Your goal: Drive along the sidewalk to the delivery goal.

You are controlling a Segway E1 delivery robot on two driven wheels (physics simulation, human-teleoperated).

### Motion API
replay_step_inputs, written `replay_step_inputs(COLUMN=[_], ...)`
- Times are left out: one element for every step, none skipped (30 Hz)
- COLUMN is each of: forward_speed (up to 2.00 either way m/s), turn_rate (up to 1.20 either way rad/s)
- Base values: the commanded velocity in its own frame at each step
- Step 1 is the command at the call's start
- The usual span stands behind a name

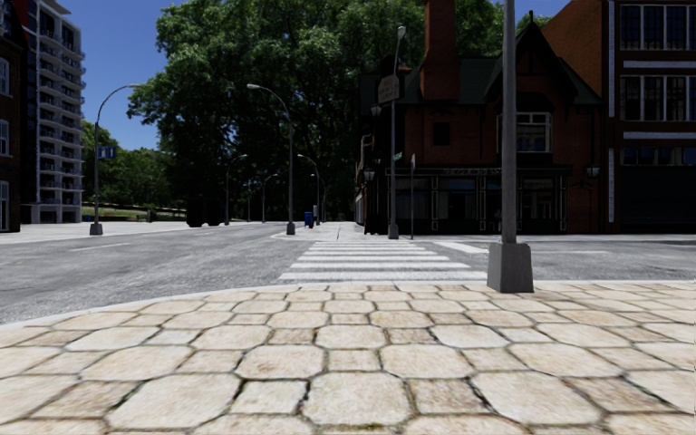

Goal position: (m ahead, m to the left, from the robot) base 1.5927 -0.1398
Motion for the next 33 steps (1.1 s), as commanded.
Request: replay_step_inputs(forward_speed=[1.52,1.52,1.5,1.49,1.49,1.49,1.49,1.49,1.49,1.49,1.49,1.49,1.49,1.49,1.49,1.48,1.47,1.47,1.44,1.39,1.36,1.36,1.35,1.34,1.34,1.34,1.34,1.34,1.34,1.34,1.34,1.34,1.34], turn_rate=[-0.11,-0.11,-0.19,-0.21,-0.21,-0.21,-0.21,-0.14,0.0,0.0,0.0,0.0,0.0,0.0,0.0,0.0,0.0,0.0,0.0,0.0,0.0,0.0,0.0,0.0,0.0,0.0,0.0,0.0,0.0,0.0,0.0,0.0,0.0])
